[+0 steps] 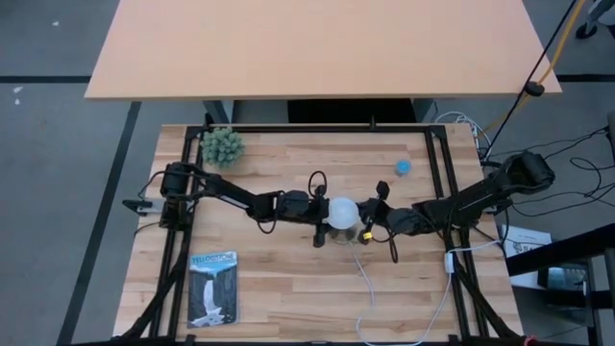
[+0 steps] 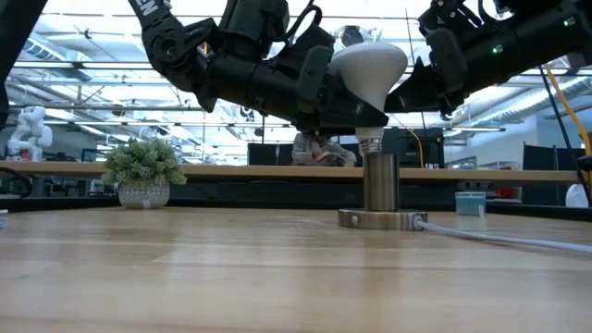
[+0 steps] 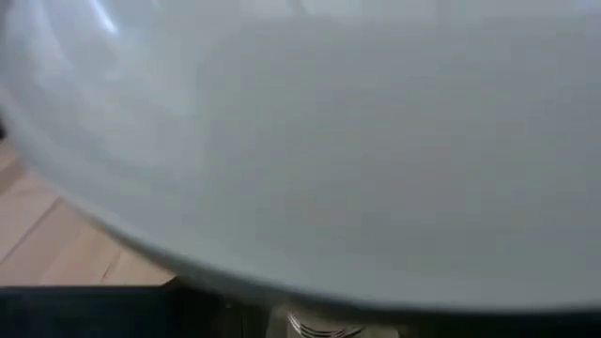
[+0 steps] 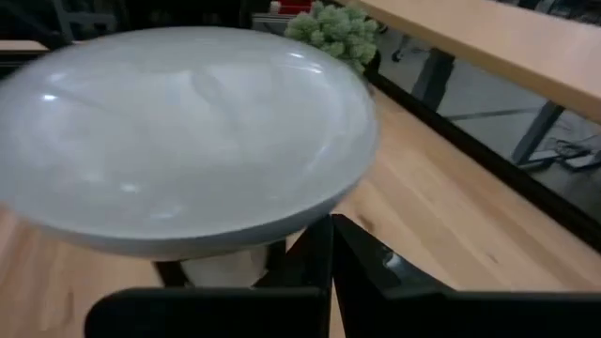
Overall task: Screw lightbulb
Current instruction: Insert the lightbulb into the lamp
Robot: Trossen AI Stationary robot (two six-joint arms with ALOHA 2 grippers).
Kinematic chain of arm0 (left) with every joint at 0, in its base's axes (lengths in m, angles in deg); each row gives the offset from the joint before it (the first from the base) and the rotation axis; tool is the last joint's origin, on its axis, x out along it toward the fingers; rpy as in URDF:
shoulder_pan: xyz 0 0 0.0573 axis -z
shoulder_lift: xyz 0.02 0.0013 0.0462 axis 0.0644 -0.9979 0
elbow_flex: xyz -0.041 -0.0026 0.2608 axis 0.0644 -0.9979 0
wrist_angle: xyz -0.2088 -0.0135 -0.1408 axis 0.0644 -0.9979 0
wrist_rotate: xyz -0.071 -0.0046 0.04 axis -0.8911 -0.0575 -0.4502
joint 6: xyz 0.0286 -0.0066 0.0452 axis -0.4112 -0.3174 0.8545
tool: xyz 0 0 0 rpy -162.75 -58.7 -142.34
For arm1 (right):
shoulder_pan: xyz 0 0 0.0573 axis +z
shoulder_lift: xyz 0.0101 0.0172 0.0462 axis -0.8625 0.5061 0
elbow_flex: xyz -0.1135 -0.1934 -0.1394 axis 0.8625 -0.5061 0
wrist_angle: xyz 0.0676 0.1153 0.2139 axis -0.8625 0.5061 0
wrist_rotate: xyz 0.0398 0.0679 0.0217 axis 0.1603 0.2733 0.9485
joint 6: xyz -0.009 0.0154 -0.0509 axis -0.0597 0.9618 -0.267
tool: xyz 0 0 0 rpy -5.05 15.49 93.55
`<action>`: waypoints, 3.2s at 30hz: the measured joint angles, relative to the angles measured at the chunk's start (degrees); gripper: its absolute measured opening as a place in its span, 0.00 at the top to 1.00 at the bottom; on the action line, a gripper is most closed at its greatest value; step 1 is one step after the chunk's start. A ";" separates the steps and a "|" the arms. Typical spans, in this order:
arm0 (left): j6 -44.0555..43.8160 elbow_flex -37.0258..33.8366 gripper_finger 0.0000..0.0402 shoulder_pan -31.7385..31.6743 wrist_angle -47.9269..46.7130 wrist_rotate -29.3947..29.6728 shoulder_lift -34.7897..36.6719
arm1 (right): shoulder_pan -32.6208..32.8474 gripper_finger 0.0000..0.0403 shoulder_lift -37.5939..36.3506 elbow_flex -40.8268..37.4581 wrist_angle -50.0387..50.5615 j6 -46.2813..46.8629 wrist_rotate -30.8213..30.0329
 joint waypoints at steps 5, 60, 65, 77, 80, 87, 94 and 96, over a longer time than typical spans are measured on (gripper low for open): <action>-0.04 0.02 0.58 0.19 1.42 0.21 -0.28 | -0.04 1.00 0.07 0.00 0.27 1.46 0.68; -4.80 5.70 0.58 1.18 -9.00 1.44 -2.58 | -0.11 1.00 0.09 0.02 8.01 6.08 3.55; -4.56 5.69 0.56 1.18 -9.42 1.44 -2.58 | -0.11 1.00 0.09 0.02 8.09 5.95 3.88; -2.05 5.55 0.40 1.18 -9.80 1.84 -2.78 | -0.09 1.00 0.09 -0.02 8.41 5.63 6.37; -1.49 5.55 0.40 1.18 -9.58 1.94 -2.78 | -0.09 1.00 0.09 -0.02 8.46 5.63 6.37; -1.69 5.60 0.39 1.18 -10.65 1.96 -1.83 | -0.09 1.00 0.09 -0.07 8.46 5.62 6.37; -4.01 5.64 0.39 1.14 -19.55 1.98 1.07 | -0.09 1.00 0.09 -0.09 8.48 5.61 6.39; -4.77 5.64 0.39 1.14 -21.33 1.96 1.07 | -0.09 1.00 0.09 -0.09 8.48 5.61 6.39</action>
